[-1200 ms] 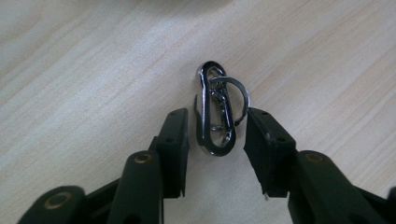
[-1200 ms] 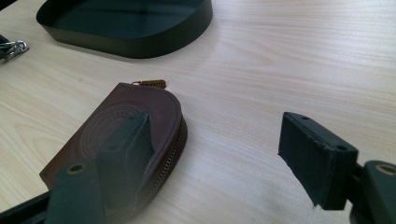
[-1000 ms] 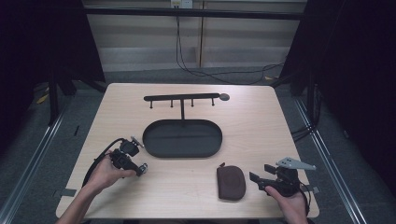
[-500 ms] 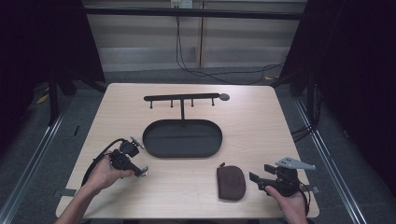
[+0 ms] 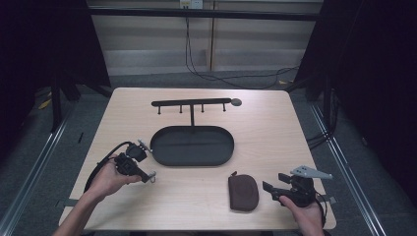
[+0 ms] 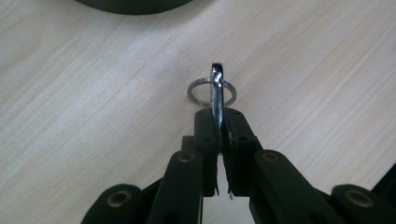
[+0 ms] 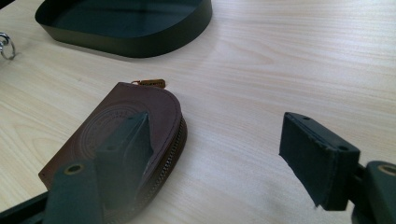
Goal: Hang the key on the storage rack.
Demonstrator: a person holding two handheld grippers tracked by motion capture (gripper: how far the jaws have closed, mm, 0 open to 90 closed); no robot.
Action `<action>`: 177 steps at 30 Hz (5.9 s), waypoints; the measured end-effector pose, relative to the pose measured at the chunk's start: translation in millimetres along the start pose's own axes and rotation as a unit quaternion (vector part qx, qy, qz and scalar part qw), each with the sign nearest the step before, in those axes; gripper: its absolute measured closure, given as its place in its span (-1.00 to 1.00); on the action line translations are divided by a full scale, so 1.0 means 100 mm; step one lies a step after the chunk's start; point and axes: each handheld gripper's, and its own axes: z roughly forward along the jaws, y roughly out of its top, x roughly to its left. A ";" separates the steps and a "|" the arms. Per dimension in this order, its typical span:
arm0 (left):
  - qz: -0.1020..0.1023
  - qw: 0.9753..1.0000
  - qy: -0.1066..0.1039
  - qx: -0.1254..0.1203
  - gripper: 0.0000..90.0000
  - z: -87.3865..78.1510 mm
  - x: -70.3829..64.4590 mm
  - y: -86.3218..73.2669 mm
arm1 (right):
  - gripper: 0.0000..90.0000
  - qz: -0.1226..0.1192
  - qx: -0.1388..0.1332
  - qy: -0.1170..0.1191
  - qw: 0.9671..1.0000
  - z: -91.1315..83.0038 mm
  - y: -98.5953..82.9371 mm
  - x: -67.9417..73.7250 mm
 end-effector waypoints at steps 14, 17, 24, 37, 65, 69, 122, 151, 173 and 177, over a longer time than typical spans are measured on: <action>0.009 1.000 0.009 0.004 0.90 -0.18 -0.01 0.03 | -0.45 0.000 0.000 0.000 1.000 0.00 0.00 0.00; 0.009 1.000 0.009 0.009 0.90 -0.22 -0.03 0.05 | -0.45 0.000 0.000 0.000 1.000 0.00 0.00 0.00; 0.005 1.000 0.022 0.009 0.90 -0.31 -0.04 0.09 | -0.45 0.000 0.000 0.000 1.000 0.00 0.00 0.00; 0.014 0.999 0.046 0.012 0.90 -0.60 -0.04 0.18 | -0.48 0.002 0.004 0.001 1.000 0.01 0.00 0.00; 0.008 0.998 0.055 -0.021 0.90 -1.05 -0.01 0.56 | -0.55 0.004 0.005 0.001 1.000 0.01 0.00 0.00; 0.005 0.998 0.058 -0.022 0.90 -1.09 0.00 0.59 | -0.55 0.004 0.005 0.000 1.000 0.01 -0.01 0.00; -0.030 0.995 0.090 -0.023 0.90 -1.39 0.17 1.39 | -0.55 0.004 0.002 0.002 1.000 0.00 -0.01 0.00; -0.055 0.994 0.088 -0.039 0.89 -1.17 0.36 1.27 | -0.54 -0.002 0.003 0.000 1.000 0.00 -0.01 0.01; -0.052 0.983 0.028 -0.173 0.46 -1.13 0.41 0.71 | -0.54 -0.002 0.004 -0.001 1.000 0.01 0.00 0.01; -0.034 0.978 0.002 -0.207 0.37 -1.08 0.40 0.60 | -0.54 -0.005 0.006 0.000 1.000 0.01 0.00 0.02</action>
